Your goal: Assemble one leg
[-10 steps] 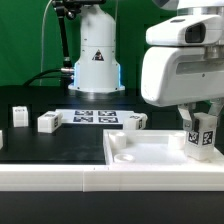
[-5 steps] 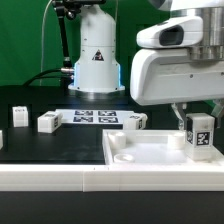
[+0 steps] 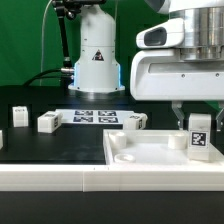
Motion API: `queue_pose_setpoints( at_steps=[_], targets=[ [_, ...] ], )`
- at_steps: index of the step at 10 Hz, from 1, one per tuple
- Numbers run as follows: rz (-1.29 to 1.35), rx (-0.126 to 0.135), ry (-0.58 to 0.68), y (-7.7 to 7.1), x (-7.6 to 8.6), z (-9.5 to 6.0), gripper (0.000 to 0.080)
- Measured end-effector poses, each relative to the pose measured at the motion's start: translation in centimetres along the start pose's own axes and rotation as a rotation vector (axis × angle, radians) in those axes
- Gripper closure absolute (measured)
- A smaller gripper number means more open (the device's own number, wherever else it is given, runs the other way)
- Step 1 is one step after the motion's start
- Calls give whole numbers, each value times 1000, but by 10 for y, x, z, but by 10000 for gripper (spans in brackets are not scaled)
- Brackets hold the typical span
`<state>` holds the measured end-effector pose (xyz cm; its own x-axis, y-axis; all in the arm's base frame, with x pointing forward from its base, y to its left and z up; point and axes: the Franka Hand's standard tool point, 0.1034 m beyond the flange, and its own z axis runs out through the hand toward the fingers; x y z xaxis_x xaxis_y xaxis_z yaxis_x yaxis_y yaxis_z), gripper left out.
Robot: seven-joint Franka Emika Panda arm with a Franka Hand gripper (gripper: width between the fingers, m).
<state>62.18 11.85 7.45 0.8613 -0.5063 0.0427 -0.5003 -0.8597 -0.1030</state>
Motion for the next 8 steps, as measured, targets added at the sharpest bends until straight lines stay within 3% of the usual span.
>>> queue_pose_setpoints(
  at_steps=[2, 4, 5, 6, 7, 8],
  targets=[
    [169, -9, 9, 0, 0, 0, 509],
    [278, 5, -2, 1, 1, 0, 509],
    [327, 4, -3, 0, -1, 1, 433],
    [325, 4, -3, -1, -1, 1, 299],
    [312, 3, -3, -1, -1, 1, 299],
    [260, 3, -3, -1, -2, 2, 181]
  ],
)
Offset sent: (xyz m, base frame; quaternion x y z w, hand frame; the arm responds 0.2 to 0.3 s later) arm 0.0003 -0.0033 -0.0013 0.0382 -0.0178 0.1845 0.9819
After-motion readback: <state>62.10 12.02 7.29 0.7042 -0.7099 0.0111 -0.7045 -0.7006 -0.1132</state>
